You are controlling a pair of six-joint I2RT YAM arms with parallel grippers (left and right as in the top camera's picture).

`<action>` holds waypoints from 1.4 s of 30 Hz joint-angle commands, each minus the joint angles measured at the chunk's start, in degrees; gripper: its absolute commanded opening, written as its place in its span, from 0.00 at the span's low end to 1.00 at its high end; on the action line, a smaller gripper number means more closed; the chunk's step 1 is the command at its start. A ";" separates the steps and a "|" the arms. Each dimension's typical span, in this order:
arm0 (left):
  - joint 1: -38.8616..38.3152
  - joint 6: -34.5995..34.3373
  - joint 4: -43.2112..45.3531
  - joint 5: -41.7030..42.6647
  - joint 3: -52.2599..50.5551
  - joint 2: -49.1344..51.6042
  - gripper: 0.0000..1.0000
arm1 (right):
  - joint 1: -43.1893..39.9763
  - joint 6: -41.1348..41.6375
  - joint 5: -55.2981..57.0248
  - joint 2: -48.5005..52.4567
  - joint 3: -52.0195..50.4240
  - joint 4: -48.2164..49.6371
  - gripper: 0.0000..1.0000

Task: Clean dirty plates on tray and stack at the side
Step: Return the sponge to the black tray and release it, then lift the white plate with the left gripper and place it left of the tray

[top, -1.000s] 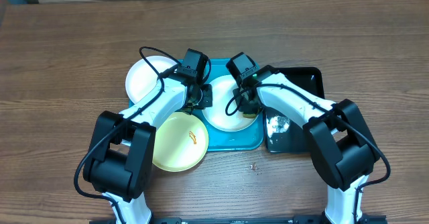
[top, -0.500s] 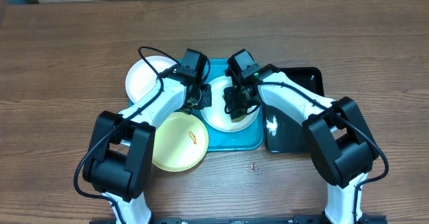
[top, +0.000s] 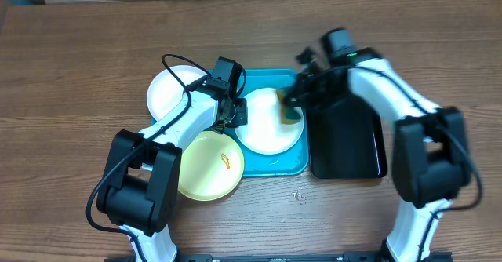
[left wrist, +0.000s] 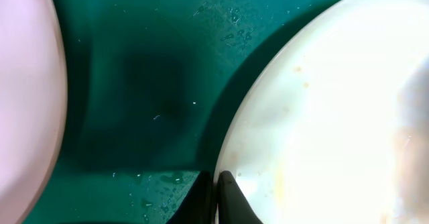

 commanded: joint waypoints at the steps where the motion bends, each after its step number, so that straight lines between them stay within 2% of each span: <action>1: -0.22 -0.11 0.22 0.70 -0.52 0.61 0.07 | -5.16 -7.54 -2.67 -6.45 1.73 -5.68 0.04; 5: -0.22 -0.11 0.22 0.70 -0.52 0.61 0.12 | -9.51 -7.85 8.81 -7.15 1.64 -13.77 0.04; 8: -0.22 -0.11 0.35 0.68 -0.52 0.61 0.19 | -10.67 -7.82 18.03 -7.13 -0.63 -15.87 0.04; 12: -0.22 -0.13 0.46 0.68 -0.52 0.61 0.22 | -10.32 -6.86 22.18 -7.08 -6.58 -11.78 0.04; 16: -0.22 -0.13 0.63 0.68 -0.52 0.61 0.31 | -10.10 -5.38 25.83 -7.08 -10.97 -6.34 0.04; 17: -0.22 -0.13 0.70 0.68 -0.52 0.61 0.34 | -10.10 -5.38 25.81 -7.08 -11.19 -5.92 0.13; 19: -0.22 -0.13 0.87 0.70 -0.52 0.61 0.40 | -10.10 -5.42 25.51 -7.08 -11.19 -5.66 0.41; 21: -0.22 -0.13 0.98 0.70 -0.52 0.61 0.44 | -10.12 -5.46 23.58 -7.08 -10.58 -5.70 0.58; 24: -0.22 -0.15 1.05 0.70 -0.52 0.61 0.50 | -11.26 -5.40 22.97 -7.10 -7.56 -7.61 0.61; 32: -0.24 -0.17 1.38 0.70 -0.52 0.61 0.53 | -19.54 -1.81 22.99 -7.10 7.54 -17.00 0.63; 34: -0.28 -0.17 1.51 0.72 -0.52 0.61 0.52 | -22.23 -1.33 23.02 -7.10 10.82 -19.26 0.74; 37: -0.33 -0.17 1.44 0.72 -0.52 0.61 0.49 | -27.02 -1.33 23.02 -7.08 12.04 -20.94 1.00; 39: -0.46 -0.17 1.38 0.72 -0.52 0.61 0.44 | -28.89 -1.36 23.02 -7.06 11.91 -20.81 1.00; 41: -0.63 -0.17 1.44 0.72 -0.52 0.61 0.33 | -30.60 -1.36 23.02 -7.06 11.91 -20.39 1.00; 42: -0.72 -0.17 1.60 0.72 -0.52 0.61 0.24 | -31.63 -1.36 23.02 -7.06 11.91 -19.89 1.00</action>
